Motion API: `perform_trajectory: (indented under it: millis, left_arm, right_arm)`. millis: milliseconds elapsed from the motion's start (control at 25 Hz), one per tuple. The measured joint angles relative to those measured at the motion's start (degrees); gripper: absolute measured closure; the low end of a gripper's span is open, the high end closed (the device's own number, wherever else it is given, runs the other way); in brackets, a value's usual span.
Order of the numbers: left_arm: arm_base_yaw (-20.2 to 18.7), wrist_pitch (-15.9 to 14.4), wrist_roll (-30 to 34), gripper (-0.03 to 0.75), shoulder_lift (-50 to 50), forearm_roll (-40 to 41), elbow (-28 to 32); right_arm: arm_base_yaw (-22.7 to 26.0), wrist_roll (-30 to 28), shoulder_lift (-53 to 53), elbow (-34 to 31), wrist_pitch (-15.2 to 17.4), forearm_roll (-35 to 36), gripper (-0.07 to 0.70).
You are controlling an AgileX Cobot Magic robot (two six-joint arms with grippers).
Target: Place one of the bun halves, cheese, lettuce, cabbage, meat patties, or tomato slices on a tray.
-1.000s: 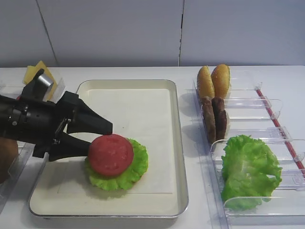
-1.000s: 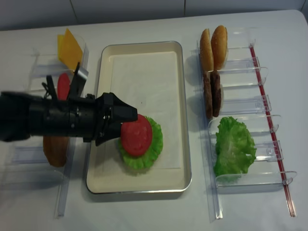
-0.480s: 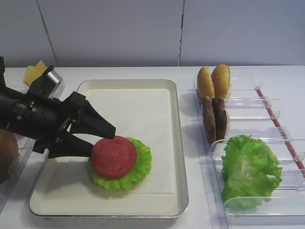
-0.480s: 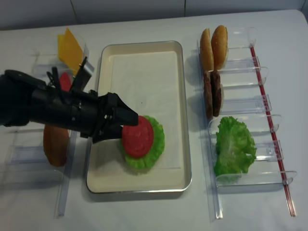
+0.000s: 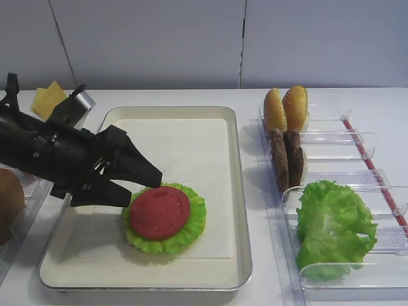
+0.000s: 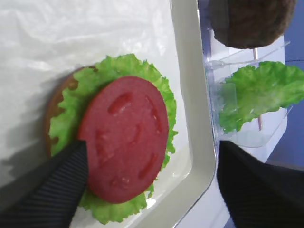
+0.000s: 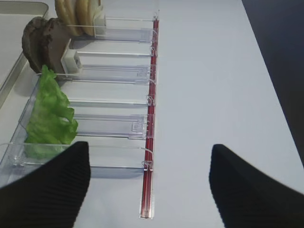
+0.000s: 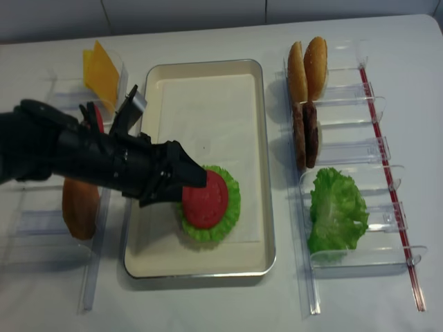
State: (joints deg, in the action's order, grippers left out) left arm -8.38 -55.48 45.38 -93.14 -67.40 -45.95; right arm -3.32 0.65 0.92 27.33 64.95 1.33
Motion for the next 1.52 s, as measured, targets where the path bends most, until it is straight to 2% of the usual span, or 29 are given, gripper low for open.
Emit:
perform_trajectory:
  millis: [120,240,440,520,640,760,880,1320,1520]
  left_arm:
    - [0.0,-1.2,-2.7,0.158,0.0,4.3,-3.3]
    - [0.0,-3.8,-8.0,0.158,0.0,13.0,-8.2]
    - [0.0,-10.8,-22.7,0.158,-0.1,35.6,-20.7]
    - [0.0,-12.7,-28.7,0.159,-0.1,43.7,-25.7]
    - [0.0,-13.9,-34.6,0.160,0.7,52.3,-32.5]
    - [0.0,-14.4,-36.6,0.160,3.1,56.3,-37.1]
    - [0.0,-15.0,-37.0,0.167,7.0,59.1,-39.4]
    - [0.0,-16.7,-37.3,0.170,27.5,66.3,-39.7]
    - [0.0,-17.1,-40.3,0.170,36.6,69.9,-39.7]
  right_arm:
    - [0.0,0.0,0.0,0.0,0.0,0.0,0.089]
    - [0.0,0.0,0.0,0.0,0.0,0.0,0.089]
    - [0.0,0.0,0.0,0.0,0.0,0.0,0.089]
    - [0.0,0.0,0.0,0.0,0.0,0.0,0.089]
    - [0.0,0.0,0.0,0.0,0.0,0.0,0.089]
    - [0.0,0.0,0.0,0.0,0.0,0.0,0.089]
    - [0.0,-0.1,0.0,0.0,0.0,0.0,0.089]
    - [0.0,-0.2,0.0,0.0,0.0,0.0,0.089]
    - [0.0,-0.2,0.0,0.0,0.0,0.0,0.089]
